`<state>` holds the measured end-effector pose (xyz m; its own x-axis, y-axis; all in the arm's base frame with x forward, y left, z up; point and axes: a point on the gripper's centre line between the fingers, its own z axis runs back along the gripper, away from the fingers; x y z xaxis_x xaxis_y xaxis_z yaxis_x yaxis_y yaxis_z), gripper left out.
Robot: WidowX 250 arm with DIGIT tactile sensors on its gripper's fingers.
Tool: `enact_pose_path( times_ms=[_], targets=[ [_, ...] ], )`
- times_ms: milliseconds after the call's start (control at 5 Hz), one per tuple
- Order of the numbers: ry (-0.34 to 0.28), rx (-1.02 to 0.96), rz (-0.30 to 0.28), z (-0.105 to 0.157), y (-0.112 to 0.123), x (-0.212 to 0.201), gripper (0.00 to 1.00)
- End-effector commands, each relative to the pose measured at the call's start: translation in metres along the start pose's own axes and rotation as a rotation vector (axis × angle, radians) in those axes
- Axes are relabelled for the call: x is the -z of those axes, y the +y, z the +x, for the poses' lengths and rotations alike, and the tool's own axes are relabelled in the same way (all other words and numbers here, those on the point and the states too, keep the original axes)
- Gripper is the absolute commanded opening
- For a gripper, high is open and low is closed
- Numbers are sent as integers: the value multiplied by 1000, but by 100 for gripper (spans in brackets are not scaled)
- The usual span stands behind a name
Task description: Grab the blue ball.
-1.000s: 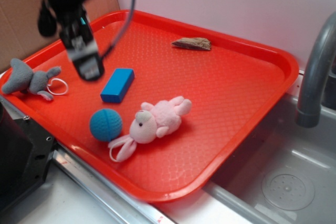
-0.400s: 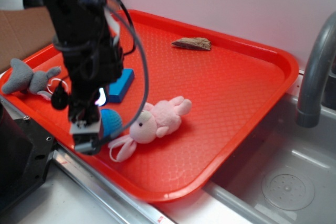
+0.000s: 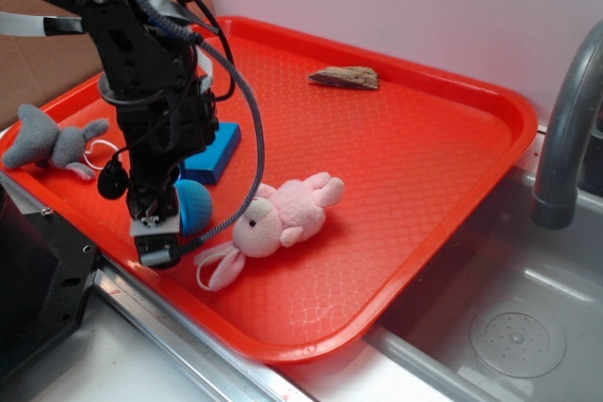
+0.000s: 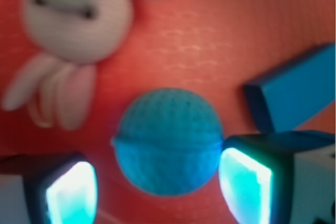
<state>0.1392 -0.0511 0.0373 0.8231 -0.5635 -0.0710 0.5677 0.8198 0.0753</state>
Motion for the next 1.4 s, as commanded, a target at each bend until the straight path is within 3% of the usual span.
enact_pose_path(
  times_ms=[0,200,400,600,800,1000,1200],
  targets=[
    [76,2,-4,2,-5,22,100],
    [64,-20,7,3,-7,23,0],
    [34,-45,-2,2,-4,17,0],
    [-37,-98,-26,-2,3,-2,0],
    [-136,-171,-21,0,7,-50,0],
    [-187,-272,18,1,10,-100,0],
    [-111,-494,-20,-1,29,-149,0]
  ],
)
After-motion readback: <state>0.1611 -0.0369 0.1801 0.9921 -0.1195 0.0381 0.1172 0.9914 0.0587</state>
